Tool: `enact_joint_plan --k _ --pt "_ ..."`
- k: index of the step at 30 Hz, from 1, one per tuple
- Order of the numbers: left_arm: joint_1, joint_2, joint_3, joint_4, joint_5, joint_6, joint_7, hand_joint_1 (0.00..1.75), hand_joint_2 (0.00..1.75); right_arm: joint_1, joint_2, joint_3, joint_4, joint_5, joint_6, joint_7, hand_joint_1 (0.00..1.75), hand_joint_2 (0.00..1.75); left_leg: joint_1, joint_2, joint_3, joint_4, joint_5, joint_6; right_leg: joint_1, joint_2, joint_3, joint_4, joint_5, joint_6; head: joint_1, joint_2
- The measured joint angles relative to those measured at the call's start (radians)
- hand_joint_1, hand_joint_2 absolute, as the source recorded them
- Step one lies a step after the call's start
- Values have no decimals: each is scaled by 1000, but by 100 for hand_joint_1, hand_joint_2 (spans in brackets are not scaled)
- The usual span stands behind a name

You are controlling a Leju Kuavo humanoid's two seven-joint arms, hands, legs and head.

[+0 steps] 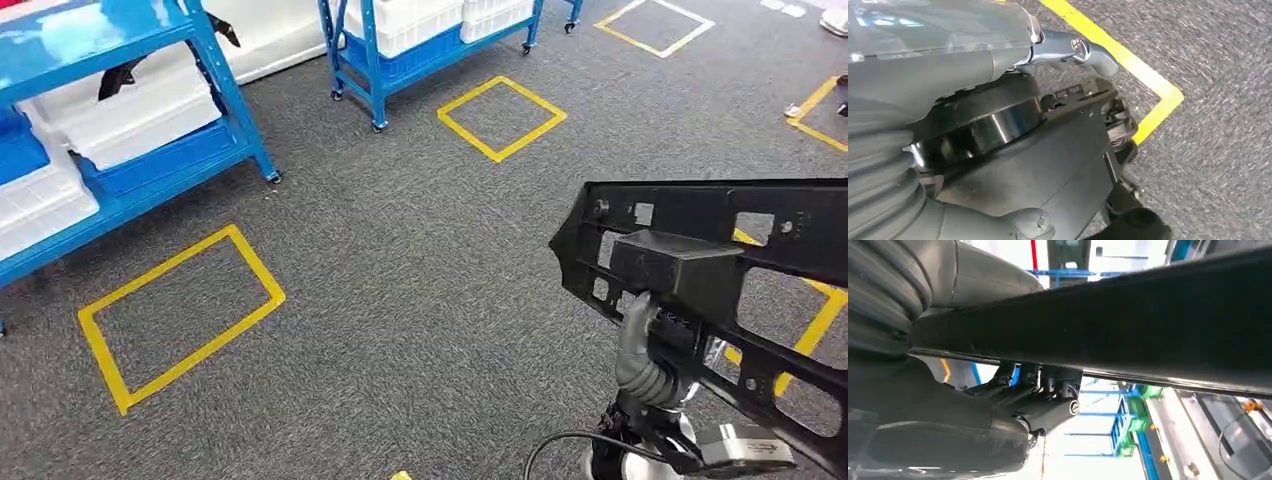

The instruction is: Take the parts from the cabinet and place them on the table.

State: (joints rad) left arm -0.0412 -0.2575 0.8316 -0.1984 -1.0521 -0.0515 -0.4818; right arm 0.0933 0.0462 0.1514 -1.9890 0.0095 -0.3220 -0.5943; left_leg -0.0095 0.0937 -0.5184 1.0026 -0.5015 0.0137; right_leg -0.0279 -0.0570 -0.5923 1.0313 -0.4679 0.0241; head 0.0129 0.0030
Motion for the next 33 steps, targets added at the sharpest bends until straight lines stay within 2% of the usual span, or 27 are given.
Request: enact_joint_plan --k 2,3,4,5,6,7,8,9,10,11,12,13,14,15,18,19,20,21,23,24,25,26,27,28,29,30,33 --pt "-1 1 0 0 -3 0 -1 0 175 7 -2 -6 -10 4 -8 0 175 175 0 15 10 0 0 -9 6 16 -5 3 -1 -10 -1 0" --pt "-1 2 0 0 -5 1 -2 0 175 9 -2 -8 -13 7 -12 0 175 175 1 23 10 2 -2 -12 -1 27 -7 1 3 -17 0 0" --pt "-1 2 0 0 -5 1 -3 0 175 12 -2 -8 -18 10 -13 0 175 175 5 2 6 11 -15 -21 -5 35 -7 -1 6 -23 -2 0" --pt "-2 2 0 0 -6 0 -6 0 175 12 -2 -10 -22 13 -15 0 175 175 8 -42 -10 55 -55 -25 -4 44 -10 -1 7 -28 -4 0" --pt "-3 1 0 0 -7 0 -8 0 175 12 -2 -11 -22 16 -16 0 175 175 9 -61 -33 110 -90 -26 -3 50 -11 -1 8 -31 -7 0" --pt "-3 1 0 0 -8 -1 -10 0 175 12 -2 -12 -22 18 -16 0 175 175 10 -77 -76 212 -141 -26 1 62 -14 0 10 -34 -7 0" --pt "-4 1 0 0 -8 -1 -12 0 175 14 -2 -13 -22 19 -18 0 175 175 10 -81 -107 282 -167 -25 4 73 -16 0 11 -36 -7 0" --pt "-6 2 0 0 -8 -2 -12 0 175 16 -2 -15 -22 19 -18 0 175 175 9 -83 -125 323 -171 -23 6 85 -17 0 12 -37 -6 0" --pt "-6 2 0 0 -9 -3 -12 0 175 17 -2 -18 -22 19 -19 0 175 175 9 -84 -120 315 -151 -19 8 100 -16 0 12 -37 -7 0" --pt "-6 2 0 0 -10 -4 -12 0 175 18 -2 -19 -22 20 -21 0 175 175 9 -87 -94 258 -110 -14 10 115 -15 1 12 -37 -7 0" --pt "-6 2 0 0 -10 -5 -11 0 175 19 -2 -20 -23 21 -25 0 175 175 9 -97 -53 168 -57 -8 11 132 -13 2 13 -36 -7 0" --pt "-4 2 0 0 -10 -8 -11 0 175 19 -2 -21 -26 22 -27 0 175 175 9 -132 -13 75 -8 -1 10 144 -11 2 13 -36 -7 0" --pt "-1 3 0 0 -10 -11 -11 0 175 18 -2 -21 -27 22 -28 0 175 175 9 -183 3 37 -11 6 9 153 -15 2 16 -31 -5 0" --pt "0 3 0 0 -11 -12 -11 0 175 17 -2 -21 -27 22 -27 0 175 175 10 -183 2 23 -5 8 9 169 -21 6 21 -24 -5 0" --pt "-5 3 0 0 -13 -14 -11 0 175 27 -2 -23 -30 23 -27 0 175 175 4 -155 5 16 -7 15 2 198 -35 -4 36 0 -8 0" --pt "-4 1 -1 0 -13 -14 -11 0 175 28 -2 -27 -34 22 -28 0 175 175 20 -136 12 -10 8 24 1 193 -38 5 31 2 -6 0" --pt "-2 2 -1 0 -13 -14 -11 0 175 28 -3 -30 -35 23 -29 0 175 175 13 -124 15 -19 14 27 12 136 -51 30 8 3 -5 0" --pt "-1 2 -1 0 -13 -14 -10 0 175 25 -3 -30 -36 23 -29 0 175 175 11 -108 14 -20 16 32 14 99 -79 85 -31 4 -1 0" --pt "2 2 -1 0 -14 -14 -10 0 175 26 -3 -31 -35 24 -29 1 175 175 4 -79 9 -17 16 34 11 71 -142 226 -99 10 -1 0" --pt "2 2 -1 0 -16 -11 -10 0 175 28 -3 -31 -35 25 -29 1 175 175 3 -63 6 -15 15 35 10 66 -162 271 -111 13 -1 0" --pt "2 2 -1 0 -16 -10 -9 0 175 28 -3 -31 -35 25 -29 2 175 175 2 -48 3 -13 14 35 8 63 -158 271 -100 16 -1 0" --pt "2 2 -1 0 -16 -9 -9 0 175 28 -3 -32 -35 25 -29 3 175 175 2 -36 2 -10 12 33 6 59 -135 233 -73 17 -1 0" --pt "2 2 -1 0 -16 -8 -9 0 175 28 -3 -35 -35 25 -28 4 175 175 3 -25 2 -6 10 31 4 50 -91 165 -37 19 -1 0" --pt "1 1 -1 0 -17 -8 -9 0 175 27 -3 -36 -35 25 -27 4 175 175 3 -15 2 -1 5 27 2 27 -35 73 0 20 -1 0" --pt "0 2 -1 0 -17 -8 -8 0 175 26 -3 -36 -34 25 -27 4 175 175 -1 -7 1 7 -2 19 7 -23 -2 7 -7 18 -1 0" --pt "0 2 -1 0 -18 -7 -7 0 175 26 -3 -36 -33 24 -26 5 175 175 -6 -2 -1 16 -10 11 12 -6 -2 5 -2 0 -2 0" --pt "1 2 -1 0 -18 -5 -6 0 175 28 -5 -42 -33 22 -26 5 175 175 -7 19 7 11 -10 3 16 22 -9 11 -3 -17 -5 0"
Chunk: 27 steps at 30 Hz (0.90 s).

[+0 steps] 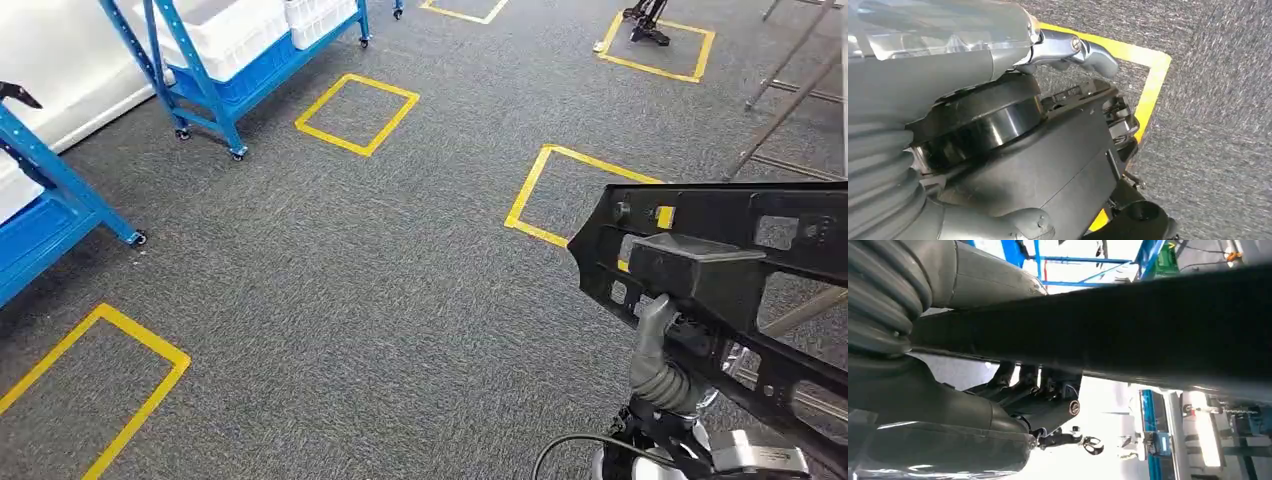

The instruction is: Take the parts from the cabinet and place them on the table.

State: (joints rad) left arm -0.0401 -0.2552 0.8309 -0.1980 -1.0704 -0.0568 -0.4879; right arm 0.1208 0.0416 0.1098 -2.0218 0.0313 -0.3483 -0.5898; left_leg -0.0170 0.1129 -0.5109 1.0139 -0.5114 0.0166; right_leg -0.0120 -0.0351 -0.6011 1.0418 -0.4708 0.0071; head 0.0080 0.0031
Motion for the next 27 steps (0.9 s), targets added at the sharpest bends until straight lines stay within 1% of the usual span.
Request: enact_joint_plan --k 1,2,3,4,5,6,7,8,9,10,11,12,13,15,16,17,18,19,20,21,22,23,24,25,26,27 --pt "0 0 0 0 0 1 0 0 175 0 0 -1 0 0 0 0 175 175 1 7 1 4 -5 -6 -5 11 1 -6 5 -8 0 0" --pt "0 2 0 0 0 2 0 0 175 1 0 -2 0 0 0 0 175 175 7 -34 -4 19 -22 -13 -9 18 1 -7 7 -12 0 0" --pt "-1 0 0 0 0 1 -2 0 175 -3 0 -2 0 0 0 0 175 175 8 -74 -25 66 -58 -17 -9 26 -1 -7 9 -18 -6 0" --pt "-2 0 0 0 -1 0 -3 0 175 -3 0 -2 0 -1 3 0 175 175 11 -95 -62 150 -105 -20 -8 35 -5 -7 12 -23 -6 0" --pt "-4 0 0 0 -2 0 -4 0 175 -2 0 -2 0 -2 5 0 175 175 11 -101 -99 233 -141 -21 -6 46 -7 -7 13 -24 -7 0" --pt "-6 0 0 0 -4 0 -5 0 175 -2 0 -3 2 -4 8 0 175 175 11 -103 -130 302 -162 -21 -4 58 -9 -6 14 -26 -7 0" --pt "-7 0 0 0 -8 0 -5 0 175 -1 0 -4 3 -5 10 0 175 175 11 -103 -139 323 -155 -20 -3 71 -10 -6 15 -26 -6 0" --pt "-7 0 0 0 -10 -1 -5 0 175 0 0 -5 4 -5 13 0 175 175 11 -105 -125 294 -124 -16 -2 86 -9 -5 15 -25 -7 0" --pt "-7 0 -1 0 -13 -1 -4 0 175 0 0 -5 5 -5 16 0 175 175 11 -109 -92 222 -78 -11 -1 102 -8 -3 15 -25 -6 0" --pt "-7 0 -1 0 -16 -1 -2 0 175 0 0 -5 5 -5 16 0 175 175 11 -122 -53 135 -30 -7 -1 116 -7 -2 16 -24 -6 0" --pt "-5 0 -2 0 -18 -4 -2 0 175 0 0 -6 5 -5 16 0 175 175 11 -162 -18 50 8 -1 -3 129 -8 -1 17 -22 -7 0" --pt "-4 -1 -2 0 -19 -7 -2 0 175 -2 0 -6 6 -6 16 0 175 175 13 -204 -11 29 -3 2 0 139 -12 3 20 -16 -5 0" --pt "-4 -2 -2 0 -19 -7 -2 0 175 -3 0 -7 6 -6 17 0 175 175 12 -198 -7 11 -6 2 -4 154 -20 3 24 -9 -6 0" --pt "-5 -2 -3 0 -20 -10 0 0 175 1 0 -8 6 -6 17 0 175 175 6 -180 -7 14 -3 8 -12 173 -26 -5 35 7 -8 0" --pt "-5 -4 -4 0 -20 -10 0 0 175 2 0 -13 5 -6 17 0 175 175 9 -164 -3 -1 8 17 -7 188 -29 -9 42 17 -6 0" --pt "-6 -5 -5 0 -20 -9 0 0 175 5 0 -16 5 -5 16 -1 175 175 16 -147 1 -12 19 24 -9 148 -32 5 31 12 -2 0" --pt "-4 -5 -5 0 -20 -9 0 0 175 2 0 -20 4 -4 17 -2 175 175 13 -137 2 -20 23 31 0 87 -48 35 1 12 1 0" --pt "-2 -5 -5 0 -21 -9 0 0 175 0 0 -21 3 -3 17 -2 175 175 11 -122 -2 -21 25 34 -1 60 -80 101 -42 15 3 0" --pt "0 -5 -5 0 -21 -9 0 0 175 0 0 -21 3 -2 17 -1 175 175 10 -107 -5 -19 24 34 -3 49 -117 182 -83 18 2 0" --pt "1 -3 -5 0 -21 -9 0 0 175 2 0 -21 3 1 17 0 175 175 9 -92 -8 -19 24 35 -5 45 -148 251 -110 21 2 0" --pt "1 -1 -5 0 -22 -9 0 0 175 3 0 -21 3 3 17 0 175 175 9 -79 -9 -19 24 35 -6 44 -162 286 -115 25 3 0" --pt "1 1 -5 0 -22 -9 0 0 175 3 0 -21 3 5 16 0 175 175 9 -63 -9 -19 23 34 -9 40 -151 272 -96 28 3 0" --pt "1 2 -5 0 -23 -9 0 0 175 3 0 -21 3 8 16 1 175 175 9 -50 -8 -18 22 32 -12 33 -115 213 -61 31 3 0" --pt "1 2 -5 0 -24 -9 0 0 175 3 0 -21 3 9 16 2 175 175 10 -39 -7 -17 19 28 -14 20 -64 129 -23 32 3 0" --pt "0 2 -5 0 -25 -9 0 0 175 2 0 -21 3 10 16 2 175 175 10 -29 -5 -12 15 23 -14 -12 -7 36 9 32 3 0" --pt "0 2 -5 0 -25 -9 0 0 175 -2 -1 -21 4 10 16 3 175 175 3 -23 -6 -8 9 14 -3 -58 13 -7 -7 26 4 0"
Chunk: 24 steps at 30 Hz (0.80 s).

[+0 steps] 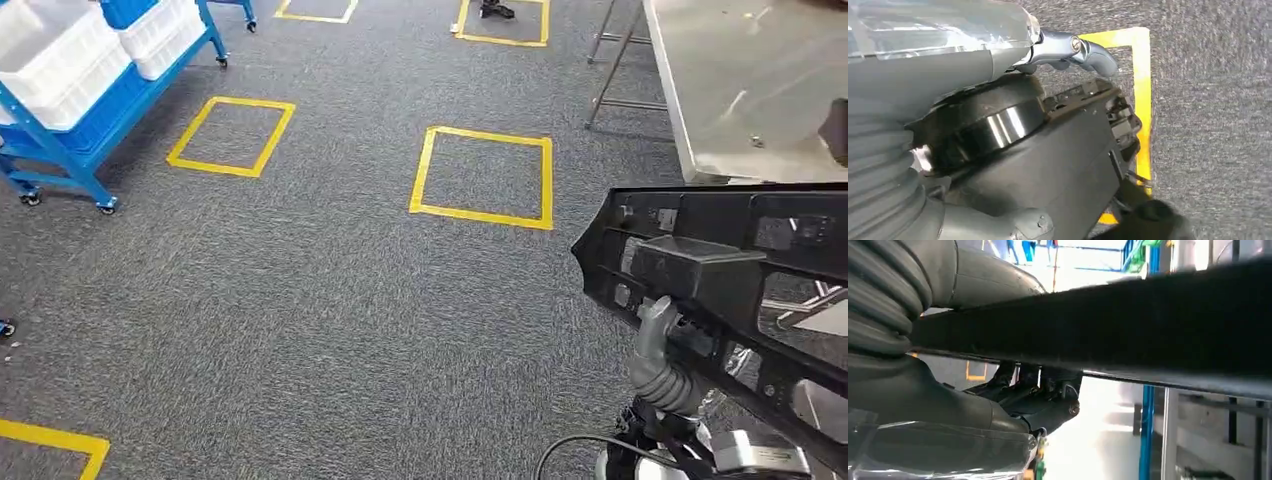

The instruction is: Take the parts from the cabinet and place them on the table.

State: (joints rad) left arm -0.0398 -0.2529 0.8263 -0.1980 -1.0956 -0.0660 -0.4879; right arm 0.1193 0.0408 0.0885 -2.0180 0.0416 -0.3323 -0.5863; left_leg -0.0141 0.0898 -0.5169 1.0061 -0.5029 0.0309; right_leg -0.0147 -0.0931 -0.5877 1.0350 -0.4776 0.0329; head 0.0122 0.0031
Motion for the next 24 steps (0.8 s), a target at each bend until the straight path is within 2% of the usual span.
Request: enact_joint_plan --k 1,4,5,6,7,8,9,10,11,12,13,14,15,16,17,19,20,21,22,23,24 --pt "1 1 0 0 -2 0 0 0 175 0 0 0 0 0 0 4 175 175 -4 8 0 7 -6 -6 0 21 -4 -3 9 -15 -3 0" --pt "1 3 0 0 -2 0 0 0 175 2 -2 -2 0 0 0 6 175 175 -4 35 7 6 -9 -17 2 51 -10 -1 8 -30 -6 0" --pt "1 4 0 0 -2 0 0 0 175 2 -2 -2 0 0 0 6 175 175 0 17 4 12 -21 -26 -5 63 -7 -6 12 -37 -8 0" --pt "-1 5 0 0 -2 -1 -1 0 175 0 -2 -2 0 0 0 6 175 175 4 -39 -5 44 -47 -30 -6 72 -8 -6 13 -41 -11 0" --pt "-1 3 0 0 -3 -2 -3 0 175 -3 -2 -2 0 0 0 8 175 175 6 -62 -28 97 -80 -32 -5 79 -9 -6 14 -46 -13 0" --pt "-3 2 0 0 -3 -2 -5 0 175 -4 -2 -2 2 0 0 9 175 175 8 -75 -71 195 -130 -34 -4 90 -10 -6 14 -50 -12 0" --pt "-5 2 0 0 -3 -2 -6 0 175 -3 -2 -2 2 0 0 9 175 175 7 -79 -108 276 -161 -35 -2 102 -10 -6 15 -51 -12 0" --pt "-8 3 0 0 -3 -2 -6 0 175 -3 -2 -2 3 0 0 9 175 175 7 -80 -133 330 -170 -35 0 116 -10 -5 15 -51 -12 0" --pt "-8 3 0 0 -3 -2 -6 0 175 -3 -2 -2 5 0 0 9 175 175 7 -80 -135 333 -154 -33 1 131 -9 -4 15 -52 -11 0" --pt "-8 3 0 0 -3 -2 -6 0 175 -3 -2 -2 5 0 0 9 175 175 7 -82 -118 292 -119 -28 2 146 -8 -4 15 -52 -13 0" --pt "-9 3 0 0 -3 -2 -6 0 175 -3 -2 -2 5 0 0 9 175 175 7 -88 -85 216 -71 -23 2 161 -6 -3 15 -52 -12 0" --pt "-8 3 0 0 -3 -2 -4 0 175 -3 -2 -2 5 0 0 9 175 175 8 -107 -44 120 -19 -18 2 176 -3 -2 16 -51 -12 0" --pt "-5 2 0 0 -4 -3 -4 0 175 -3 -2 -2 5 0 0 9 175 175 9 -159 -17 45 7 -14 -1 188 -5 -2 17 -50 -12 0" --pt "-3 2 0 0 -4 -4 -4 0 175 -6 -2 -2 5 0 0 9 175 175 11 -190 -14 32 3 -12 2 201 -10 2 19 -42 -10 0" --pt "-3 2 0 0 -5 -4 -4 0 175 -6 -2 -2 6 0 0 10 175 175 10 -180 -9 20 -5 -11 -2 211 -20 2 24 -35 -13 0" --pt "-5 2 0 0 -5 -4 -4 0 175 -4 -2 -3 7 -1 0 10 175 175 5 -163 -9 21 0 -4 -8 235 -26 -6 34 -19 -13 0" --pt "-4 0 -1 0 -6 -3 -4 0 175 -5 -2 -6 7 -1 0 10 175 175 17 -146 -5 2 11 10 -3 241 -30 -4 35 -12 -11 0" --pt "-4 -1 -1 0 -7 -3 -5 0 175 -3 -3 -10 7 -1 0 10 175 175 14 -130 0 -6 17 15 2 177 -36 11 19 -12 -10 0" --pt "-3 -1 -1 0 -7 -3 -5 0 175 -7 -3 -11 7 -1 0 10 175 175 11 -119 0 -9 19 17 4 132 -50 44 -7 -10 -8 0" --pt "-1 -1 -1 0 -8 -3 -5 0 175 -8 -3 -12 8 -1 0 10 175 175 8 -105 -1 -9 20 19 2 107 -76 99 -42 -6 -1 0" --pt "0 -1 -1 0 -8 -3 -5 0 175 -8 -3 -11 9 -2 1 10 175 175 6 -88 -2 -8 19 22 -1 98 -109 175 -80 -2 0 0"
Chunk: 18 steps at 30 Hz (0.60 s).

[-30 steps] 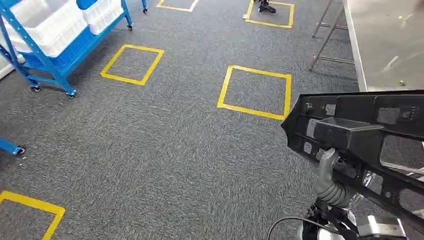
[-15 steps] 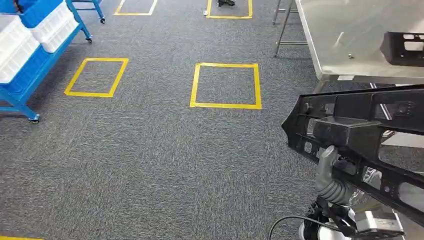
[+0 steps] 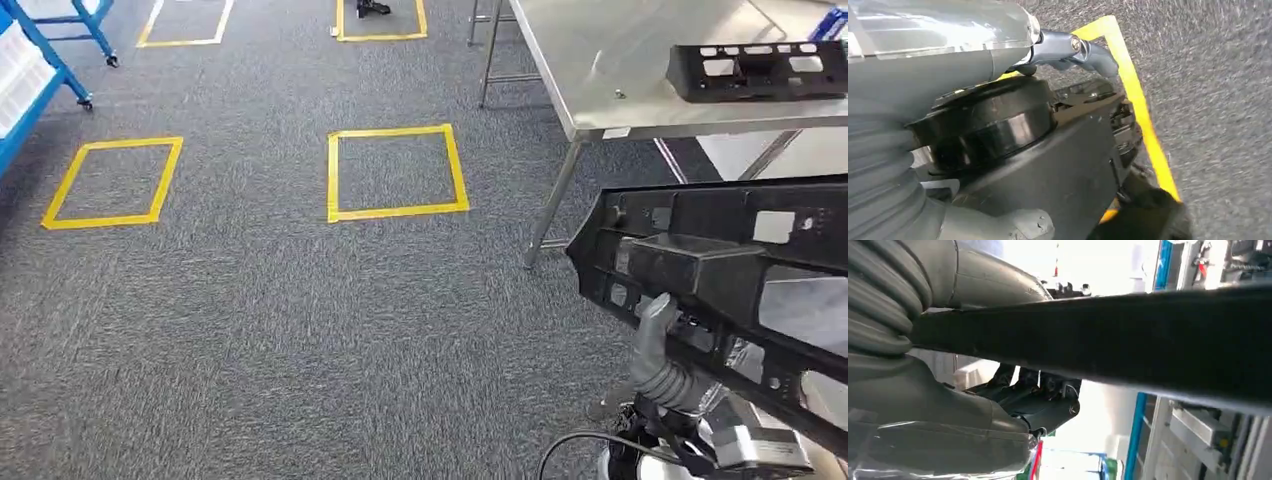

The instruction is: Take the parts from the cabinet and place them on the table.

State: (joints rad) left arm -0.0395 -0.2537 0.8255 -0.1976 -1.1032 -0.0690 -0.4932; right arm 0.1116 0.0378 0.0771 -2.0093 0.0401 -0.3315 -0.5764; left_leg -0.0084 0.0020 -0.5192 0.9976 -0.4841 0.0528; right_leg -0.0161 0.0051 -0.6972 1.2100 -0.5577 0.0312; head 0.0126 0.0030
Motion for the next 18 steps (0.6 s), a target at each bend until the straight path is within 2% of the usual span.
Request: enact_joint_plan --k 1,2,3,4,5,6,7,8,11,12,13,14,15,16,17,18 --pt "2 0 0 0 0 0 0 0 175 0 0 0 3 0 0 0 175 175 0 15 -2 0 -1 1 0 -1 -29 65 -26 3 1 0" --pt "3 2 0 0 0 0 0 0 175 0 0 0 4 0 1 0 175 175 0 28 -3 1 -1 1 0 -1 -42 94 -27 5 1 0" --pt "4 3 0 0 0 1 0 0 175 0 0 -2 5 -2 0 0 175 175 0 43 -3 1 -2 0 -2 -3 -32 80 -6 7 1 0" --pt "4 3 0 0 0 1 0 0 175 0 0 -3 5 -2 1 0 175 175 0 52 -3 1 -3 -1 -4 -5 -12 43 19 8 1 0" --pt "3 3 0 0 -1 1 0 0 175 0 -1 -5 4 -2 1 0 175 175 0 65 -1 3 -6 -4 -6 -17 49 -61 72 8 1 0" --pt "3 3 0 0 -1 1 0 0 175 -1 -1 -5 4 -2 1 0 175 175 0 73 2 6 -10 -8 -5 -47 104 -155 105 7 1 0" --pt "2 4 0 0 -1 2 0 0 175 -4 -1 -5 5 -1 1 0 175 175 -6 80 2 8 -14 -14 8 -85 115 -180 79 -3 1 0" --pt "2 4 0 0 -2 2 0 0 175 -5 -1 -5 3 0 1 -2 175 175 -10 84 1 14 -17 -20 7 -73 113 -185 90 -16 0 0" --pt "1 4 0 0 -3 2 0 0 175 -7 -3 -6 4 0 1 -1 175 175 -11 107 7 12 -20 -30 9 -43 106 -183 91 -29 0 0" --pt "1 5 0 0 -3 3 0 0 175 -7 -3 -6 3 0 1 -1 175 175 -10 107 2 17 -29 -37 1 -33 109 -189 95 -36 -1 0" --pt "0 6 0 0 -4 1 -1 0 175 -8 -3 -6 2 0 1 -2 175 175 -4 55 -6 47 -55 -44 0 -23 109 -190 97 -42 -4 0" --pt "-1 5 0 0 -5 2 -4 0 175 -10 -3 -6 2 0 1 -1 175 175 -1 29 -33 108 -94 -46 0 -15 107 -189 98 -47 -7 0" --pt "-3 5 0 0 -5 2 -4 0 175 -11 -3 -6 2 0 3 -1 175 175 2 14 -73 195 -137 -49 2 -5 105 -189 99 -49 -6 0" --pt "-5 5 0 0 -5 1 -5 0 175 -11 -3 -6 2 0 5 -1 175 175 2 9 -113 283 -169 -50 3 8 103 -188 99 -51 -6 0" --pt "-7 5 0 0 -5 2 -5 0 175 -11 -3 -6 2 0 6 -1 175 175 2 8 -135 332 -177 -50 4 21 103 -187 100 -51 -6 0" --pt "-7 5 0 0 -5 1 -5 0 175 -10 -3 -6 2 0 6 -1 175 175 2 8 -134 332 -160 -48 5 35 103 -185 100 -51 -6 0"
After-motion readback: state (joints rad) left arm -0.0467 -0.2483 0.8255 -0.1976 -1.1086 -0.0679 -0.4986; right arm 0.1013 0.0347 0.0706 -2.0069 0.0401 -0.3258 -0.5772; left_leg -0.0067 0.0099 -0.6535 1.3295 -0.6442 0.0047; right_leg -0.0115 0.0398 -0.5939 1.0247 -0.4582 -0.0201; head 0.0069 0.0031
